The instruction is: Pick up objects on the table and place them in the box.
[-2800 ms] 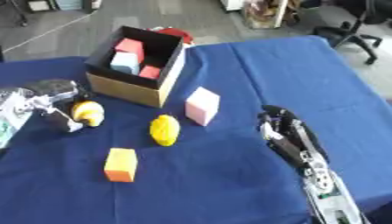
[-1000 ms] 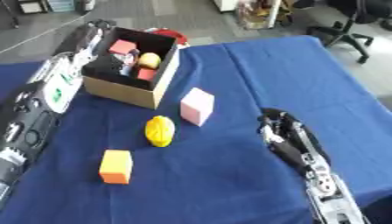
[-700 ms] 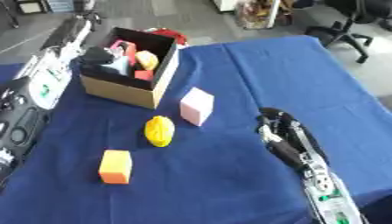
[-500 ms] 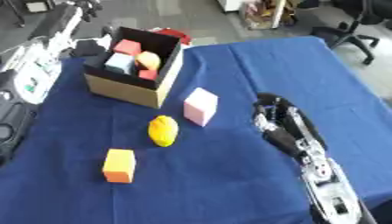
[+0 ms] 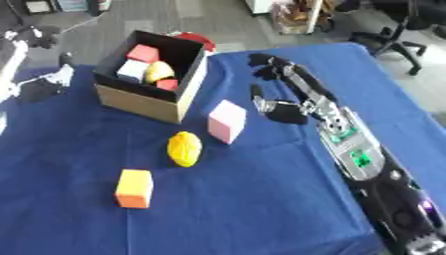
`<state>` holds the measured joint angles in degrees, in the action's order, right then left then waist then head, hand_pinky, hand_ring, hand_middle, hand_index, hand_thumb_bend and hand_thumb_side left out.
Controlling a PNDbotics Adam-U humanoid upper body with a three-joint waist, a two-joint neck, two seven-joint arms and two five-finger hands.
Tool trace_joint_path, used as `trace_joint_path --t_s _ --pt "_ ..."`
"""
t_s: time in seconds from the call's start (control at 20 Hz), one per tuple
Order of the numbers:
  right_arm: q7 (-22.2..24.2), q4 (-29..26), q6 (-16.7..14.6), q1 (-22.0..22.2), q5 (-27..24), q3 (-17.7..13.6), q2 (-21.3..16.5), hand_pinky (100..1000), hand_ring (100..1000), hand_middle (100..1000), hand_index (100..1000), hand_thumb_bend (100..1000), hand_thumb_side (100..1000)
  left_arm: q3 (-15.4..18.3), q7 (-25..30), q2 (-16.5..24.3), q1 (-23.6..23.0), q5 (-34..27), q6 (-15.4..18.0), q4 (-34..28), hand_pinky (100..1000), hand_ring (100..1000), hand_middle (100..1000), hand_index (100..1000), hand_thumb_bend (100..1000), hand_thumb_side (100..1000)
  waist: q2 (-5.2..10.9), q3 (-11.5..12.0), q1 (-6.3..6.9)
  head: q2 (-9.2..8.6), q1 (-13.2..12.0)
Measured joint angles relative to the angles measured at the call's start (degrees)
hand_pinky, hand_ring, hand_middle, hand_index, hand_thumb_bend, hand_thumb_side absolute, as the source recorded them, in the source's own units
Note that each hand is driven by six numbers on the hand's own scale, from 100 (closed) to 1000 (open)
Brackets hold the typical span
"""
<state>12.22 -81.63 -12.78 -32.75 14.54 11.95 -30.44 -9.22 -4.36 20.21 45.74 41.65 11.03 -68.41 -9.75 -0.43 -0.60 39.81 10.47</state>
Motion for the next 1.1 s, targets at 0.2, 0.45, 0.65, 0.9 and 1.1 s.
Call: trace_joint_path --t_s 0.2,0.45,0.65,0.9,1.1 --pt "3.8 6.0 -3.4 -6.1 3.8 6.1 -3.4 958 1000 1000 1000 186 100 2.8 3.4 -0.4 -6.1 -3.8 0.3 -6.2 762 687 648 862 100 618 0.0 0.6 -0.07 -0.09 2.0" --pt "8.5 13.6 -6.0 -13.6 8.5 13.8 -3.6 985 1000 1000 1000 296 100 3.6 8.0 -1.0 -13.6 -8.4 -3.0 -13.8 762 684 644 863 100 636 0.0 0.3 -0.07 -0.14 2.8" --pt "12.0 19.3 -8.8 -18.6 12.1 19.6 -2.5 988 1000 1000 1000 332 100 3.7 11.0 -1.0 -19.2 -12.0 -4.7 -19.7 762 684 644 866 100 645 0.01 -0.4 -0.07 -0.11 2.7" --pt "16.7 26.9 -13.3 -21.5 16.8 24.0 -1.1 990 1000 1000 1000 355 100 3.6 13.6 -0.2 -26.0 -16.7 -6.7 -27.2 762 683 643 868 100 651 0.74 -1.1 -0.13 0.03 2.2" --pt "20.3 31.0 -16.9 -23.3 20.2 22.6 -0.2 988 1000 1000 1000 354 100 3.7 15.5 0.5 -27.4 -20.4 -9.3 -31.3 762 683 644 869 100 658 0.9 -1.4 -0.38 0.05 1.8"
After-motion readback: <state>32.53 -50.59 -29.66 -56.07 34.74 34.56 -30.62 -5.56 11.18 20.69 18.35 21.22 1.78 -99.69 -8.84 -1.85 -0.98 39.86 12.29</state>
